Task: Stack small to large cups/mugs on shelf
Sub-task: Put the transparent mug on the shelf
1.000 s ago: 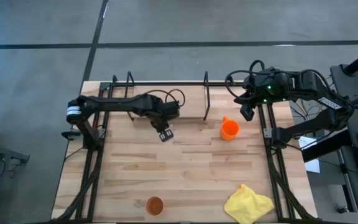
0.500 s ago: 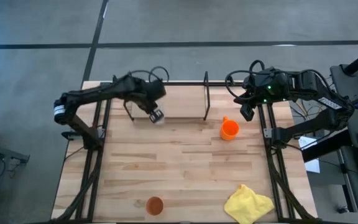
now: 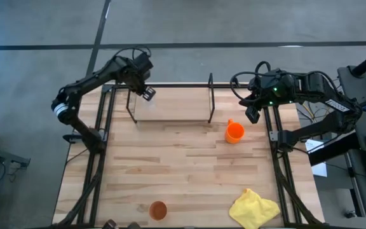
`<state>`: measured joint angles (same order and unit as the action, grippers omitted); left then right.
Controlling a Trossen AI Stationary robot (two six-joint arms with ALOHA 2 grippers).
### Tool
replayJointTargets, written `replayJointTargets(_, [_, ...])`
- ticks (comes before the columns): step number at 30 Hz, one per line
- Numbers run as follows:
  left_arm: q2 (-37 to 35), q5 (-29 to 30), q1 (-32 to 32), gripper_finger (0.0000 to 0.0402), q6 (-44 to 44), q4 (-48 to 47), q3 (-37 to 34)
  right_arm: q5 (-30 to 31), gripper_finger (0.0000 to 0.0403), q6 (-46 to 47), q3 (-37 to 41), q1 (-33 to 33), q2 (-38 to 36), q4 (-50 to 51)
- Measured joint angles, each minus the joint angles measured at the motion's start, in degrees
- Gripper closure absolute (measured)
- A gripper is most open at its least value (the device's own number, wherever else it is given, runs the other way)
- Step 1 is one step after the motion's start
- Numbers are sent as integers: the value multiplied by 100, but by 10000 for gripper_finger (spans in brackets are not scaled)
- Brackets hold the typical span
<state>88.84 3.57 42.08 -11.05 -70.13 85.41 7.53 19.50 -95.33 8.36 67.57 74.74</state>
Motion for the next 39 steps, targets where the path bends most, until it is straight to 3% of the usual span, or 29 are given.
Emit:
replayJointTargets(13, [10, -164, 211, 401, 247, 520, -708, 0, 394, -4, 156, 0, 2, -3])
replayJointTargets(29, [11, -189, 211, 401, 446, 766, -949, 0, 394, -6, 291, 2, 2, -9])
replayJointTargets(39, [9, -196, 211, 353, 437, 977, -952, 1, 394, -13, 291, 1, 7, -22])
